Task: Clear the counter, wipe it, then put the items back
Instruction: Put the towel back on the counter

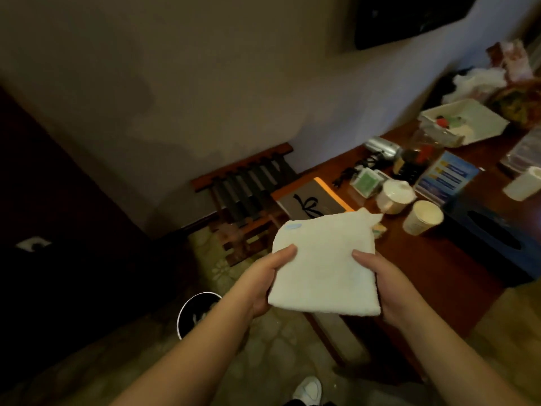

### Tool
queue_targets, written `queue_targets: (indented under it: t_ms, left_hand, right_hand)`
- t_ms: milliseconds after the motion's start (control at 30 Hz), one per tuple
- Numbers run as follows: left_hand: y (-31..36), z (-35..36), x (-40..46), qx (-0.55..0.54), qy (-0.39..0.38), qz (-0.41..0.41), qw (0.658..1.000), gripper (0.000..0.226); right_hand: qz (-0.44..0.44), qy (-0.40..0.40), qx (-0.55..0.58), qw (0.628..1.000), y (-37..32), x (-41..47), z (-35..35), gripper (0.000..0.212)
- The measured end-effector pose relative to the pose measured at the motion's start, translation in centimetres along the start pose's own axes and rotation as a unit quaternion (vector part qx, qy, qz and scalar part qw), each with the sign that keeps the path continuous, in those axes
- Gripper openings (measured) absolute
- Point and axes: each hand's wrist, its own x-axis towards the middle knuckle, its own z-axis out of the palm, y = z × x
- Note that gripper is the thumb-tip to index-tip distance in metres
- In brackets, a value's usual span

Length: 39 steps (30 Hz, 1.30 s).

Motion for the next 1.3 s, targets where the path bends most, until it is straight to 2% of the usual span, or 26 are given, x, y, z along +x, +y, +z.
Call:
queue_targets:
  t_ms: [67, 233, 333, 433, 500, 667, 833, 1067, 1133, 1300]
  left_hand:
    - [0.6, -3.3, -3.0, -0.017, 0.022, 0.036, 0.999, 0.06]
    - [0.7, -11.7, -11.2, -0.072, 0.078, 0.101, 0.989, 0.066]
    - [0.4, -16.2, -16.3, -0.113, 0.113, 0.133, 0.978, 0.061]
    - [-0.4, -20.3, -21.3, -0.152, 0.133, 0.179, 0.963, 0.045]
    - [-1.3, -23.0, -24.4, -0.169, 0.148, 0.206, 0.953, 0.037]
    - [-3.7, -29.3, -30.8, -0.219, 0.182, 0.238, 0.928, 0.042]
    - [-5.2, -34.2, -36.3, -0.25, 0.209, 0.269, 0.906, 0.047]
    - [-5.2, -38.9, -42.4, -0.287, 0.235, 0.325, 0.87, 0.053]
    - [-4.6, -39.9, -43.7, -0.284, 0.248, 0.347, 0.859, 0.059]
    - [-0.9, -42.5, -47.4, -0.221, 0.327, 0.393, 0.831, 0.051]
  right_hand:
    - [-0.01, -0.041, -0.022, 0.999, 1.1, -0.3, 4.0, 0.05]
    - [-0.012, -0.134, -0.072, 0.988, 4.7, -2.0, 14.0, 0.053]
    - [-0.009, -0.192, -0.105, 0.976, 7.2, -3.4, 19.8, 0.055]
    - [-0.013, -0.247, -0.127, 0.96, 10.0, -5.0, 25.4, 0.05]
    - [-0.009, -0.272, -0.14, 0.952, 11.9, -6.3, 28.8, 0.048]
    - [0.026, -0.326, -0.168, 0.93, 16.7, -8.8, 35.9, 0.043]
    - [0.039, -0.378, -0.215, 0.899, 20.2, -10.4, 42.1, 0.054]
    - [0.006, -0.448, -0.255, 0.857, 22.8, -12.7, 50.1, 0.025]
    - [-0.013, -0.457, -0.276, 0.846, 23.3, -13.1, 52.3, 0.022]
    - [-0.046, -0.488, -0.294, 0.82, 23.5, -13.3, 58.9, 0.021]
